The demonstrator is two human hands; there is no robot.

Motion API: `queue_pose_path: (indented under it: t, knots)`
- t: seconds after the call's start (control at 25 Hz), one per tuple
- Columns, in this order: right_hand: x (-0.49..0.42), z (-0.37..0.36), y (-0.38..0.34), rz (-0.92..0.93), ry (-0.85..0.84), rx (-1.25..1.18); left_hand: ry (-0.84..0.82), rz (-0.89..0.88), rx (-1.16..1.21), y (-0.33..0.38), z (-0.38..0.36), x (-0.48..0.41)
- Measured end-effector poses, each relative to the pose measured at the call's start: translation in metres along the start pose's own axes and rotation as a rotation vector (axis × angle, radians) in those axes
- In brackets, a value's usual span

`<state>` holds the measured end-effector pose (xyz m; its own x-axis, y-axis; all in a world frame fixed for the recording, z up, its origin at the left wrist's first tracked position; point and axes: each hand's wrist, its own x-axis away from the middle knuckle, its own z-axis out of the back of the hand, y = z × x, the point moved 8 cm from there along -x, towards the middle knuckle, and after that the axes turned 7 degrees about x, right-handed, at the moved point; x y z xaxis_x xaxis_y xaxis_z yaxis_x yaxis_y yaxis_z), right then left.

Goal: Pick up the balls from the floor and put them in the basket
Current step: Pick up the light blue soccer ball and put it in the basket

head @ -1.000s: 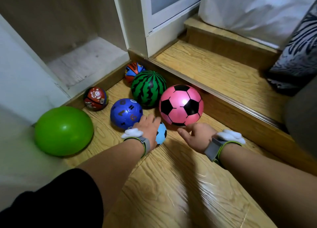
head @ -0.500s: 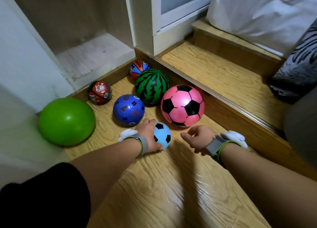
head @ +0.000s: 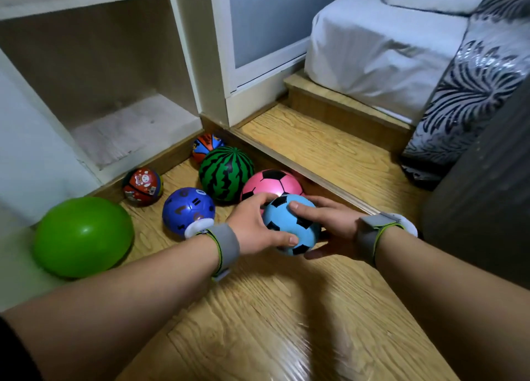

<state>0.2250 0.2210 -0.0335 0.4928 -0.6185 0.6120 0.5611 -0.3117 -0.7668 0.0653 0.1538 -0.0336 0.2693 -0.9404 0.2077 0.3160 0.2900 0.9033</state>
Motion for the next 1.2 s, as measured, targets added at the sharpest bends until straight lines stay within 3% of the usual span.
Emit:
queue_pose_path:
  t: [0.24,0.56,0.68,0.88,0.96,1.08,1.2]
  knots:
    - [0.02,0.05,-0.042,0.092,0.198,-0.207,0.024,-0.048,0.015,0.076,-0.001,-0.014]
    - [0.081,0.109,-0.119,0.202,0.432,-0.423,0.122,-0.089,0.275,0.155,-0.021,-0.024]
    - [0.134,0.145,-0.16,0.413,0.646,-0.285,0.123,-0.176,0.225,0.198,-0.026,-0.027]
    - [0.219,0.189,-0.225,0.618,0.877,0.185,0.118,-0.281,0.163,0.268,-0.049,-0.021]
    - [0.244,0.215,-0.237,0.644,0.948,0.324,0.086,-0.355,0.159,0.301,-0.065,-0.014]
    - [0.27,0.27,-0.226,0.635,1.033,0.324,0.024,-0.525,0.038,0.344,-0.097,-0.002]
    - [0.28,0.327,-0.197,0.478,1.165,0.401,-0.03,-0.607,-0.004,0.37,-0.133,-0.001]
